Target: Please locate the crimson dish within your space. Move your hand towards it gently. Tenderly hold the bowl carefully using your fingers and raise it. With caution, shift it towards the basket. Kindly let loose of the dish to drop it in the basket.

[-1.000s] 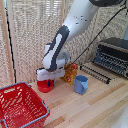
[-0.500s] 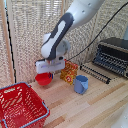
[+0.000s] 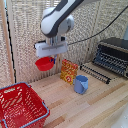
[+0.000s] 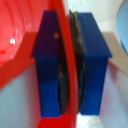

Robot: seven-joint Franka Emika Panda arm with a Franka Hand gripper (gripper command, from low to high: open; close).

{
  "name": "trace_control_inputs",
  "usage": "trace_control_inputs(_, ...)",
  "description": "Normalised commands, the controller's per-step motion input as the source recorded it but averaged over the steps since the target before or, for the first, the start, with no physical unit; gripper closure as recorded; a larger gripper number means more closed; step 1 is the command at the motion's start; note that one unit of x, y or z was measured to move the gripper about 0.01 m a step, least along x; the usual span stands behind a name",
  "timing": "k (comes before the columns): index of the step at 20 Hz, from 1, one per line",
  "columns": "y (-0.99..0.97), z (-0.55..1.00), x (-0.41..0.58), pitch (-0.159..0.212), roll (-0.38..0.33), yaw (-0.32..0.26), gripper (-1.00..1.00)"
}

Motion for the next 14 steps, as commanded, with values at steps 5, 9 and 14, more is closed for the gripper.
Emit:
trace_control_inputs(5,0.79,0.75,-0.159,0.000,0.061,0.000,1.00)
trace_control_inputs(9,0.88,0.59,-0.102,0.000,0.000,0.000,1.00)
trace_control_inputs(14,0.95,0.25,-0.005,0.031,-0.002,0.000,1.00)
